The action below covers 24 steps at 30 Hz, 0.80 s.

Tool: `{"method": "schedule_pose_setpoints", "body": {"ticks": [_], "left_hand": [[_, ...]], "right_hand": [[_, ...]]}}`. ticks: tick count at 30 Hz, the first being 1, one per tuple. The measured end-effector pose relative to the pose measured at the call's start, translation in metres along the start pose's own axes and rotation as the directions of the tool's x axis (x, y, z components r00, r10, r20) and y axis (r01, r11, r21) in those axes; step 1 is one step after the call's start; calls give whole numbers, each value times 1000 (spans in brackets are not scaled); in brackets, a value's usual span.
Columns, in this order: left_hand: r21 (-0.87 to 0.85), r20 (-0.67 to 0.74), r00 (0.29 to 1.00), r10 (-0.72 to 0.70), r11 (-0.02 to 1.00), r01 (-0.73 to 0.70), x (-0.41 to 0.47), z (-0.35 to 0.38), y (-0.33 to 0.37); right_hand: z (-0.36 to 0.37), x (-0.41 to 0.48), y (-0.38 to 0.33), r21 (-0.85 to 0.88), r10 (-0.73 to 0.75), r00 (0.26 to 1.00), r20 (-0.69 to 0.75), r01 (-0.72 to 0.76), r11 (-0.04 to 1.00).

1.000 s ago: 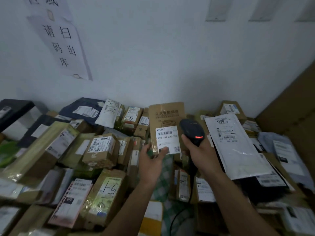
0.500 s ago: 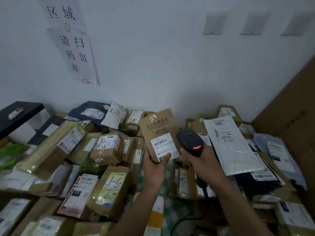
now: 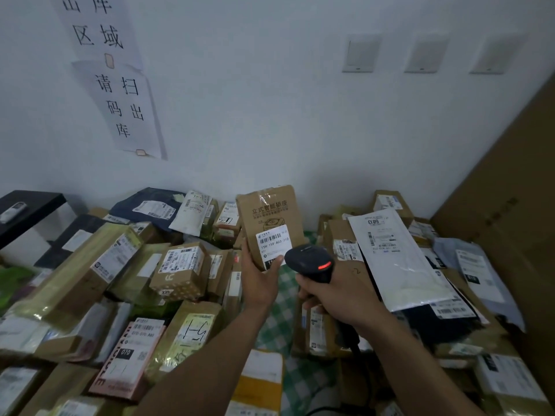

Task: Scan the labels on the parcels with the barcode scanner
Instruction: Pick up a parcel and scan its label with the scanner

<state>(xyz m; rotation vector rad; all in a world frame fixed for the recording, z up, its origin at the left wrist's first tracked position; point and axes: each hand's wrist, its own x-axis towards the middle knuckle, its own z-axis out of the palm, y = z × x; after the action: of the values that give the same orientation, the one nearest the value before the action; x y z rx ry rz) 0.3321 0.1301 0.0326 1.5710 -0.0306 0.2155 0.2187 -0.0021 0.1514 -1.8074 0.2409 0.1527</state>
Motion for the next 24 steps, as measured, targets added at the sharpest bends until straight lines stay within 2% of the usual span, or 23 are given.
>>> {"method": "schedule_pose_setpoints", "body": {"ticks": [11,20,24], "left_hand": [[61,-10,1000,-28,998,29,9,4,-5],[117,-6,999,-50,992,50,27,2,-25],[171,44,986,-161,974,152,67,-3,-23]], "right_hand": [[-7,15,7,-12,24,999,28,-24,1000],[-10,37,9,-35,-12,999,37,13,999],[-14,69,-1,-111,-29,999,21,31,993]]}}
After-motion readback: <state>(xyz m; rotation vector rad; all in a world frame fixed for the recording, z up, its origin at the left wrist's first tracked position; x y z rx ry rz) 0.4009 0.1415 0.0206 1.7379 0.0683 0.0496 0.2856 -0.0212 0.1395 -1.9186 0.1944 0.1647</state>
